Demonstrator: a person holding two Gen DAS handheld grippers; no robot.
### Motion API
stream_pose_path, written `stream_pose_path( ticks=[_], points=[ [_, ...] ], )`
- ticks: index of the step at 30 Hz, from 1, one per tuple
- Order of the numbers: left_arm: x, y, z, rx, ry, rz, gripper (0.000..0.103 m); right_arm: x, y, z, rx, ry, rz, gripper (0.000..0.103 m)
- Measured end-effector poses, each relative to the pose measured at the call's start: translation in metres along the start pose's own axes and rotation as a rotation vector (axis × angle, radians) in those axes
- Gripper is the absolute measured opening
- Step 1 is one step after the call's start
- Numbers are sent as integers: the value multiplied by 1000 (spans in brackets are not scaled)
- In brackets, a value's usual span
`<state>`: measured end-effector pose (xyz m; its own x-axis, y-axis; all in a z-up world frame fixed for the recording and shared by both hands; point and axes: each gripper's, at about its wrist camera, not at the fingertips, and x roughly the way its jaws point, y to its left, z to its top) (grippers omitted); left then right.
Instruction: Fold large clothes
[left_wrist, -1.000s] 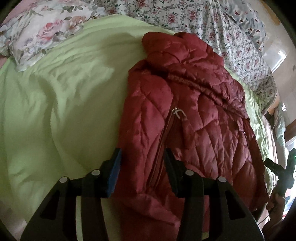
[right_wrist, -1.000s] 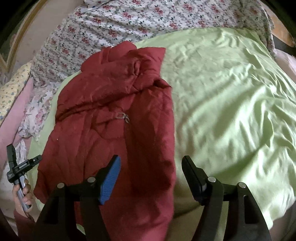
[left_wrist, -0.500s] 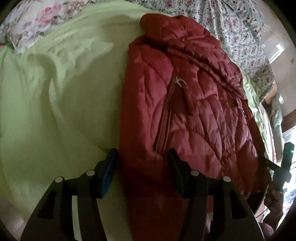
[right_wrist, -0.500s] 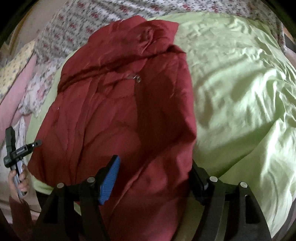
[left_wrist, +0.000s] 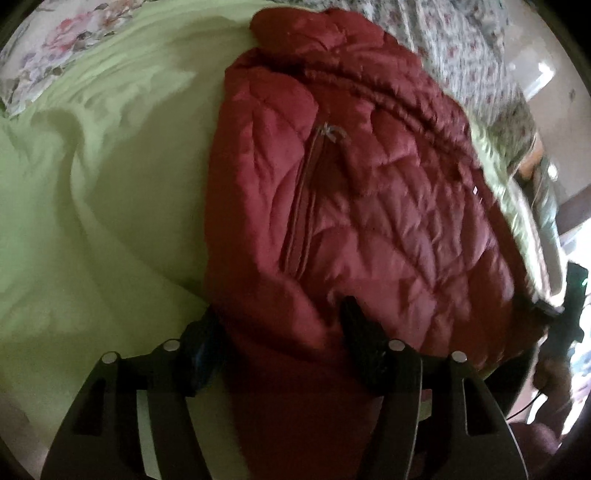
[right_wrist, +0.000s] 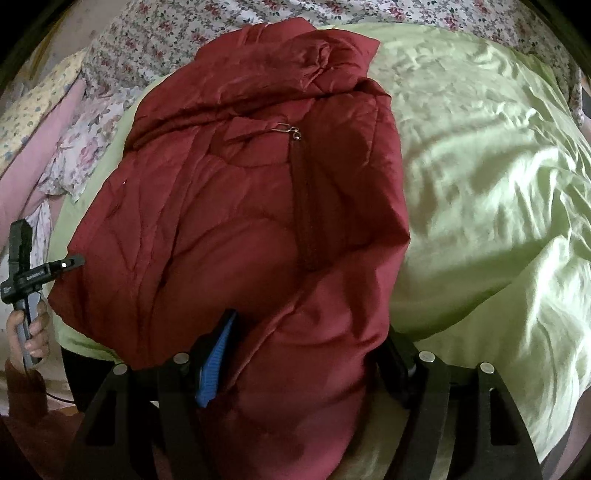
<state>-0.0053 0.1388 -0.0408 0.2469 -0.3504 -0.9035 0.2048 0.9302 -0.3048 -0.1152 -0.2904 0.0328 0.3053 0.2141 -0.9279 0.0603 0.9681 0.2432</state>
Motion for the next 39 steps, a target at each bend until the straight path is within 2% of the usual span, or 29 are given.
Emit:
stream_pose_path(
  ticks=[5,9,10,11,13,17,19,24,33,39],
  points=[
    [-12,17,-12,21,3,-22,46,-5,-1,-6,-27,-3,21,70],
    [-12,19,-12,47,21,-40,45,-3,1,-5,-33,3,36,70],
    [-10,17,-10,54,24,-43,41,-2,3,-5,-39,4,37,70],
    [-8,14,-10,67,28,-51,29,-1,4,-5,-46,6,37,69],
    [-6,8,-11,85,25,-71,22,-4,4,-6,-46,-6,51,56],
    [-15,2,-12,108,-29,-74,14,-11,-6,-8,4,-41,98,38],
    [-22,2,-12,96,-59,-92,12,-14,-12,-8,35,-61,129,32],
    [-51,-4,-3,76,-168,-141,10,-28,-14,-1,63,-129,192,26],
    [-84,-18,25,50,-321,-186,10,-60,-17,26,72,-301,258,23],
    [-92,-22,43,31,-369,-200,10,-67,-17,44,72,-369,271,22]
  ],
)
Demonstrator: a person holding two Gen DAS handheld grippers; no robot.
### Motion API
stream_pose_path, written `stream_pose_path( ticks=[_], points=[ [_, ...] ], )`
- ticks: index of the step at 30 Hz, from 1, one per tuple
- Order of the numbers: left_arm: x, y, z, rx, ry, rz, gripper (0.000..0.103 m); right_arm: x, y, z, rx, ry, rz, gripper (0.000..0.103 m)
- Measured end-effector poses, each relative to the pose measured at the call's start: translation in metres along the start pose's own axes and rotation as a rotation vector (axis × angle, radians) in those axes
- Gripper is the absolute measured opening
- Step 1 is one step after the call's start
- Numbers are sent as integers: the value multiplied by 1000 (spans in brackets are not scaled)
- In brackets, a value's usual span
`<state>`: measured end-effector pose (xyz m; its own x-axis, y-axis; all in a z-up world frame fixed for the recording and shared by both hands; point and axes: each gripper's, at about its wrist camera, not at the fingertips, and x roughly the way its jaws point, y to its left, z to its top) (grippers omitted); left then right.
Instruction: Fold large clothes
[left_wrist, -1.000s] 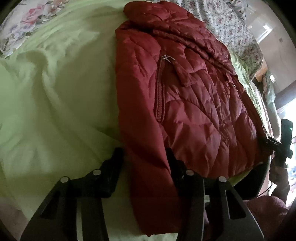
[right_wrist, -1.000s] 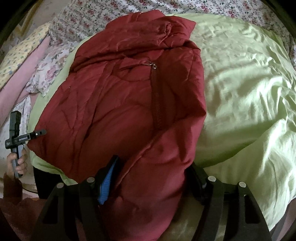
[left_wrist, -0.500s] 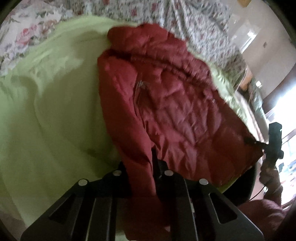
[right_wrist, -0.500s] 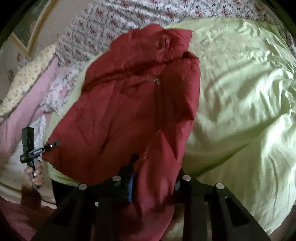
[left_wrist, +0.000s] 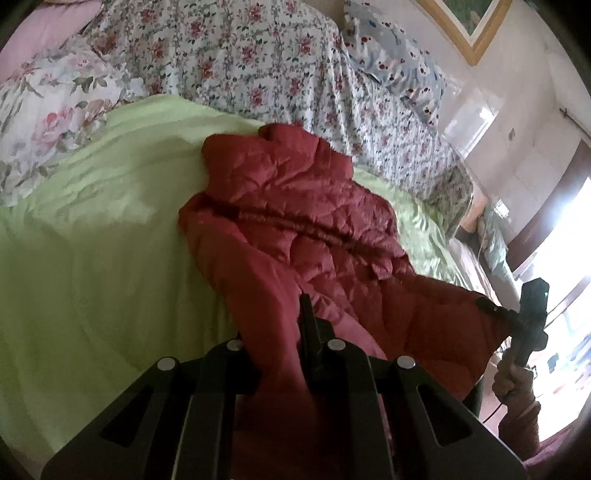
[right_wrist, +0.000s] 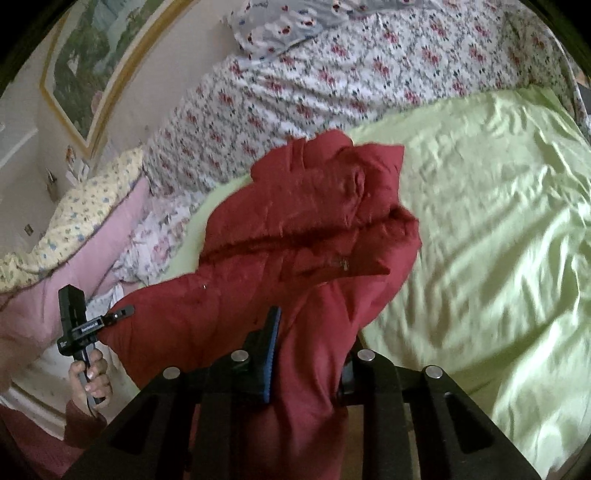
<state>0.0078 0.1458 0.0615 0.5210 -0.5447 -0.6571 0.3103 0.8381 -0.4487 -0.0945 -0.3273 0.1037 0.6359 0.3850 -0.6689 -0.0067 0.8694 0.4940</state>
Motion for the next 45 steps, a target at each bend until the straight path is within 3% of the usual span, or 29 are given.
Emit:
stream_pose_path(
  ticks=[21,33,45],
  points=[
    [18,-15,68,-39,-113,17,10,22,-4,74,0,-152,-12,20],
    [59,1,121,-136,-157,66,10,67,-31,125,86,-224,-82,20],
    [120,15,166,-137,-157,161,10,126,-74,157,192,-218,-148,20]
  ],
)
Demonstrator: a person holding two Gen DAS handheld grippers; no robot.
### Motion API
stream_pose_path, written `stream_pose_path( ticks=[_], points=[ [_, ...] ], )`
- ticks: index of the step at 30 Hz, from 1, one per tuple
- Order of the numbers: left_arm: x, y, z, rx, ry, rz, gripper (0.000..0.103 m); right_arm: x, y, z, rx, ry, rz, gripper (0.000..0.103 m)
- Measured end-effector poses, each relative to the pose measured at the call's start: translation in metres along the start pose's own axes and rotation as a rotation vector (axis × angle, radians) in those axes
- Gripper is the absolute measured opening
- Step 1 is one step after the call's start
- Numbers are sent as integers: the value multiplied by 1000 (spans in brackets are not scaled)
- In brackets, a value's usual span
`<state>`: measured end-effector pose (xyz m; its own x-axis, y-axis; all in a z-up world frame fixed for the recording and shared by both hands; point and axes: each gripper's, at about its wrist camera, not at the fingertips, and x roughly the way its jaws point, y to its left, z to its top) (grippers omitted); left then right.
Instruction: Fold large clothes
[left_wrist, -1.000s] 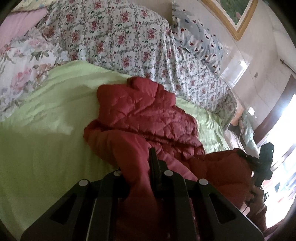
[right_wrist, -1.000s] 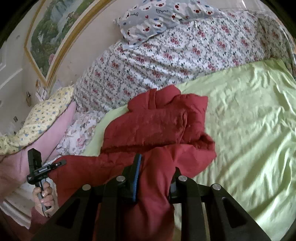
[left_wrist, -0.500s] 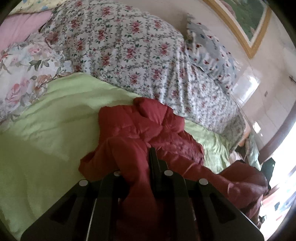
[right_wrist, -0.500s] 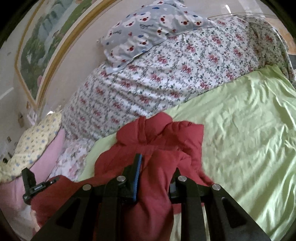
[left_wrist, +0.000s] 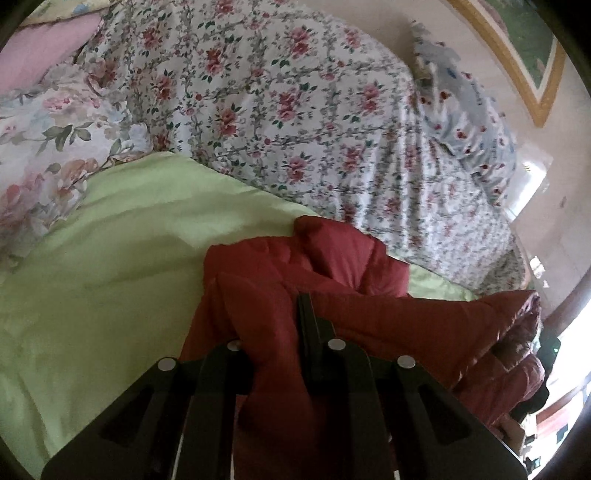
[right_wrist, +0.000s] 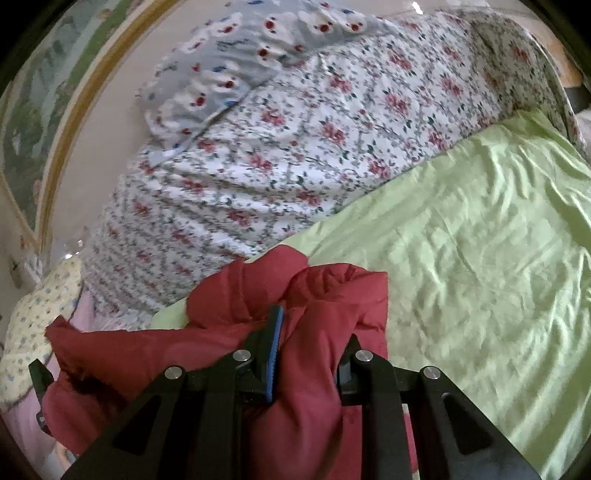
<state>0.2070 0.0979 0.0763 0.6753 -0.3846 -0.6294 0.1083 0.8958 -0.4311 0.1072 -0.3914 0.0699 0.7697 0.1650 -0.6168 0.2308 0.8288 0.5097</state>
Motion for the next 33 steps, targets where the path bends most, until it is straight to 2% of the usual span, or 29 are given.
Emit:
stream_pose_path(
  ticks=[9,13,22,26,33],
  points=[
    [76,21,16,-43,78,60,11,56,-20,9,28,32,-65,21],
    [108,25,20,-32,101,81,13,83,-26,11,17,45,-105,22],
    [148,32,27,-41,114,64,14,124,-39,18,20,59,-157,24],
    [152,36,33,-64,132,46,14,135,-43,22,28,60,-172,25],
    [104,33,36,-40,110,12,24,139,-43,21,12,54,-187,27]
  ],
)
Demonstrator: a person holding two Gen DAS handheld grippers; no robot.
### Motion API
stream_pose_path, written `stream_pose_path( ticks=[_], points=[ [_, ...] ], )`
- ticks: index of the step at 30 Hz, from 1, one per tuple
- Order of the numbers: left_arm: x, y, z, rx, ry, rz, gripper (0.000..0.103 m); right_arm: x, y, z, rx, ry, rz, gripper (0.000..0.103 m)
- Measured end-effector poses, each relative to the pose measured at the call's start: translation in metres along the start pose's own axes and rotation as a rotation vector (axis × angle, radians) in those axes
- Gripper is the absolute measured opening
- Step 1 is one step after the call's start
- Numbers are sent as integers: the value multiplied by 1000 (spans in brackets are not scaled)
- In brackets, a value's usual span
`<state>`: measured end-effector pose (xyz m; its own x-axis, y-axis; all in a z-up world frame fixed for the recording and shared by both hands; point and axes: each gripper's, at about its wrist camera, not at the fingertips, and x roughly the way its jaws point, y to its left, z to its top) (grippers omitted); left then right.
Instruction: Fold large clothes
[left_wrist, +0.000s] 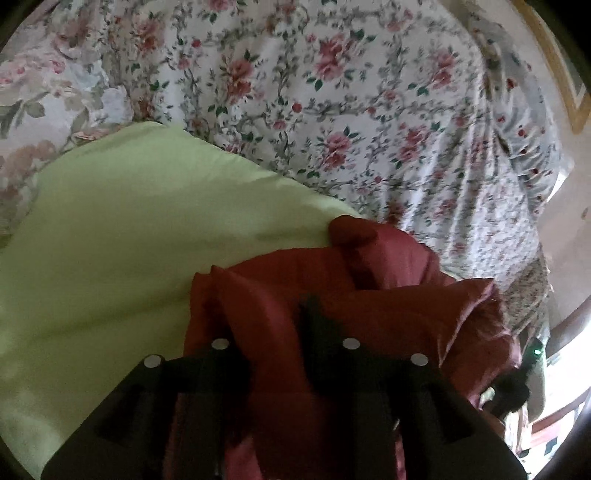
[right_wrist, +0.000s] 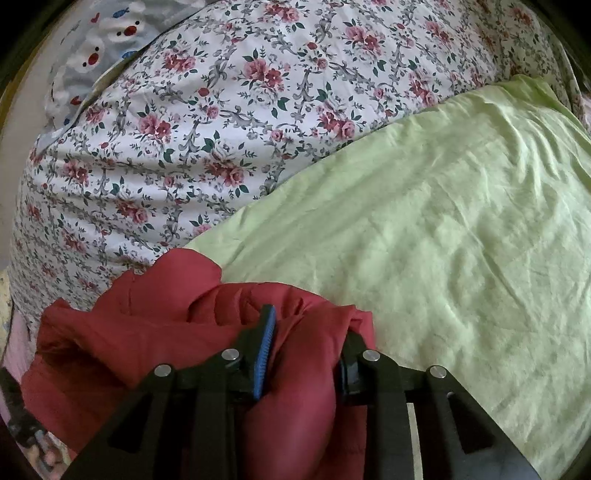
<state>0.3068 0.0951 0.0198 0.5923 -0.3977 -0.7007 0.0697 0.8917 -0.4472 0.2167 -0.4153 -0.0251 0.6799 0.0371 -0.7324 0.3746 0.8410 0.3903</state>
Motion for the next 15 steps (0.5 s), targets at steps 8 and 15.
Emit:
stream_pose_path(
  ticks=[8,15],
  points=[
    [-77,-34,-35,136,-86,-32,43,2,3,1,-20,-7,-22,28],
    [-36,-89,-84,322,61,-58,43,5,5,1,-30,-10,-32,31]
  ],
)
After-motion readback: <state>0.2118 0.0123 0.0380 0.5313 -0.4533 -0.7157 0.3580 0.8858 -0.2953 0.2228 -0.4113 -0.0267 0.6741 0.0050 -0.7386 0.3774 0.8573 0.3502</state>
